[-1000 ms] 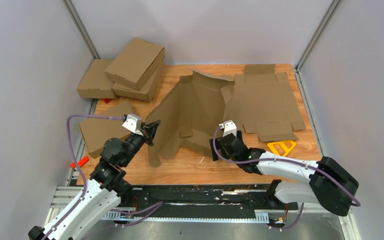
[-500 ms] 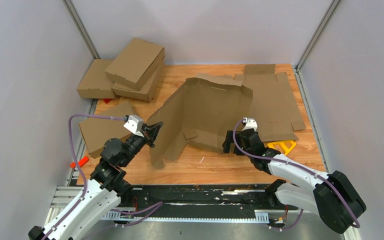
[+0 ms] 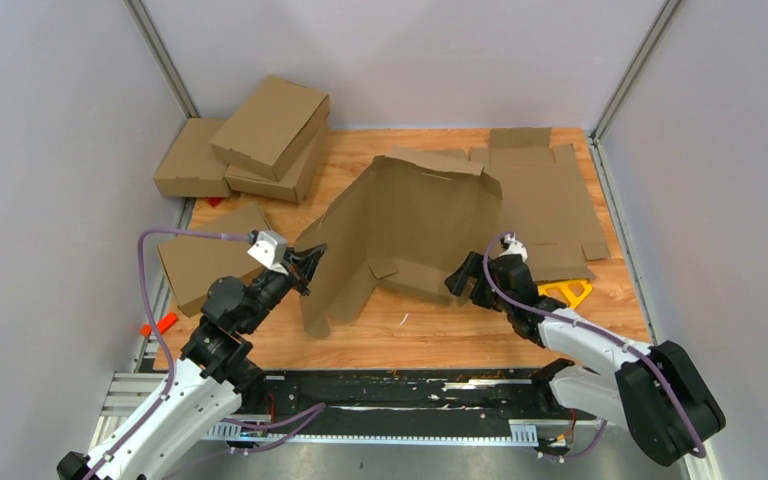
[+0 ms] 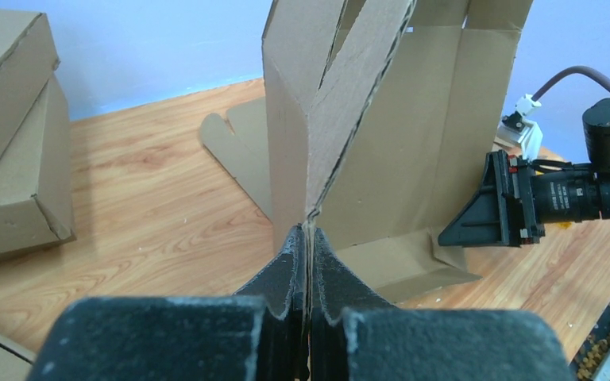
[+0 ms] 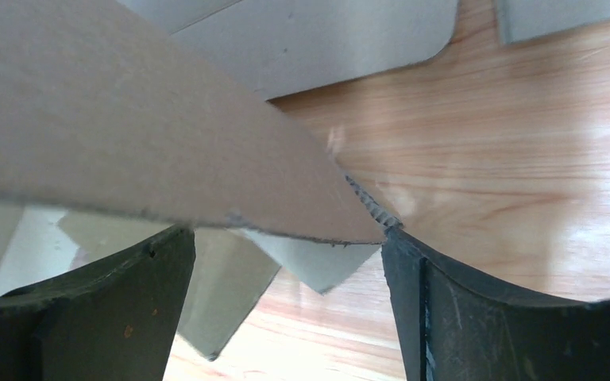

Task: Fold the paper box

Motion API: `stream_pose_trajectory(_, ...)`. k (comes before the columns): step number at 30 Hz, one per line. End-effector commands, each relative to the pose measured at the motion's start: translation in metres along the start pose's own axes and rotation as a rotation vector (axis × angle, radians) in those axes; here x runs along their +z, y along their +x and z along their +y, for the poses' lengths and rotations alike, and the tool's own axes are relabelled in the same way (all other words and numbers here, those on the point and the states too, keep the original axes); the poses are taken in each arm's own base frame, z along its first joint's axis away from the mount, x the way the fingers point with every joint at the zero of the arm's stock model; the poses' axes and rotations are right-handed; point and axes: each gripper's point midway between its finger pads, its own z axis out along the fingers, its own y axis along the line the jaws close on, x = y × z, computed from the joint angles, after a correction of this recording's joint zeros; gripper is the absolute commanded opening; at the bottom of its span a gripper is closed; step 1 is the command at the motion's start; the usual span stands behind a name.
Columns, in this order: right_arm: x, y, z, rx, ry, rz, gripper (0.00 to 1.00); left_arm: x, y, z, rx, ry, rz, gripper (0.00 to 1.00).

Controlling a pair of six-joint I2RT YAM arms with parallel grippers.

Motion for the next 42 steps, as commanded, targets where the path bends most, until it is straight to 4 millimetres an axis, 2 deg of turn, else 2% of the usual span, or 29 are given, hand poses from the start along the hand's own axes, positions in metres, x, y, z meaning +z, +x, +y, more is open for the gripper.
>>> stream_pose_trajectory(1,0.001,0.017,0.023,0.137,-0.101,0.096,0.86,-0.001,0.006,-0.008,-0.022,0.041,0.013,0.00)
stream_pose_trajectory(7,-0.002,0.004,0.042,0.191,-0.183,0.053,0.81,-0.001,0.006,-0.011,-0.026,0.058,0.014,0.00)
stream_pose_trajectory(12,-0.004,-0.004,0.050,0.191,-0.203,0.036,0.76,0.000,0.007,-0.016,-0.031,0.084,0.015,0.00)
stream_pose_trajectory(16,-0.008,-0.013,0.051,0.202,-0.197,0.001,0.76,-0.001,0.008,-0.014,-0.030,0.072,0.017,0.00)
stream_pose_trajectory(19,-0.013,-0.008,0.033,0.235,-0.085,0.020,0.93,-0.002,0.009,-0.009,-0.028,0.048,0.018,0.00)
stream_pose_trajectory(21,-0.019,0.000,0.021,0.280,-0.023,0.045,0.95,-0.003,0.008,-0.008,-0.027,0.039,0.014,0.00)
stream_pose_trajectory(26,-0.023,0.005,-0.008,0.311,0.077,-0.008,1.00,-0.003,0.008,-0.007,-0.026,0.036,0.014,0.00)
stream_pose_trajectory(30,-0.024,0.009,-0.023,0.293,0.144,-0.011,1.00,-0.003,0.008,-0.008,-0.025,0.038,0.015,0.00)
stream_pose_trajectory(34,-0.023,0.011,-0.027,0.313,0.172,-0.005,1.00,-0.003,0.008,-0.008,-0.025,0.042,0.012,0.00)
stream_pose_trajectory(38,-0.009,0.023,-0.019,0.381,0.111,0.030,0.99,-0.003,0.007,-0.010,-0.025,0.052,0.012,0.00)
stream_pose_trajectory(42,0.005,0.017,0.000,0.380,0.037,0.045,0.96,-0.002,0.008,-0.011,-0.027,0.060,0.015,0.00)
